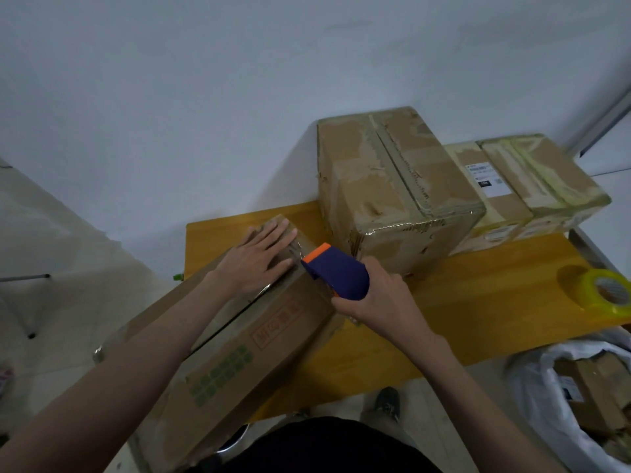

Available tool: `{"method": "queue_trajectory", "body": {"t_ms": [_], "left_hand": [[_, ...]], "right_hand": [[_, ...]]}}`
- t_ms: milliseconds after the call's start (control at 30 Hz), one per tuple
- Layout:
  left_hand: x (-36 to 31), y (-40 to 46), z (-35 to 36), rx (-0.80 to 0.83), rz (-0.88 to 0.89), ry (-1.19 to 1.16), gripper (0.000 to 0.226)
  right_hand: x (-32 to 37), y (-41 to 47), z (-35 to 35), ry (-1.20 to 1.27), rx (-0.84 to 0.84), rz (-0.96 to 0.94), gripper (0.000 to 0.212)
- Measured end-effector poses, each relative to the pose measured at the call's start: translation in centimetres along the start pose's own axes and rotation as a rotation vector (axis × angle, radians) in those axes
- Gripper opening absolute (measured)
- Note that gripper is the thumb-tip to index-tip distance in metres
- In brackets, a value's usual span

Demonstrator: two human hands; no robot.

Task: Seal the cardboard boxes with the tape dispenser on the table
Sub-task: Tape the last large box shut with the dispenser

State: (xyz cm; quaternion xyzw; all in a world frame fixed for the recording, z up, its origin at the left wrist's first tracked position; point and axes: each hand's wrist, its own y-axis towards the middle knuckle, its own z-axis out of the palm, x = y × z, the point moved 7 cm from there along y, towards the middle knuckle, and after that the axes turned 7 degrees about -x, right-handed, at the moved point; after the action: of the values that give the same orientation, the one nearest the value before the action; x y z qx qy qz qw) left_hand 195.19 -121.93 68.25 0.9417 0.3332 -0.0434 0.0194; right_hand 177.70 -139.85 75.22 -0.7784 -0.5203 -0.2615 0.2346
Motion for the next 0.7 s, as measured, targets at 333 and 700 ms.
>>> {"method": "queue_trajectory", "body": {"t_ms": [333, 700], "left_hand": [[0.4, -0.2, 0.5, 0.017, -0.019, -0.005, 0.067], [-1.3, -0.4, 0.3, 0.024, 0.010, 0.047, 0.068]], "right_hand": [[-1.7, -2.4, -0.6, 0.213, -0.072, -0.099, 0.059], [-3.5, -4.6, -2.7, 0.214, -0.164, -0.097, 0.060]]}}
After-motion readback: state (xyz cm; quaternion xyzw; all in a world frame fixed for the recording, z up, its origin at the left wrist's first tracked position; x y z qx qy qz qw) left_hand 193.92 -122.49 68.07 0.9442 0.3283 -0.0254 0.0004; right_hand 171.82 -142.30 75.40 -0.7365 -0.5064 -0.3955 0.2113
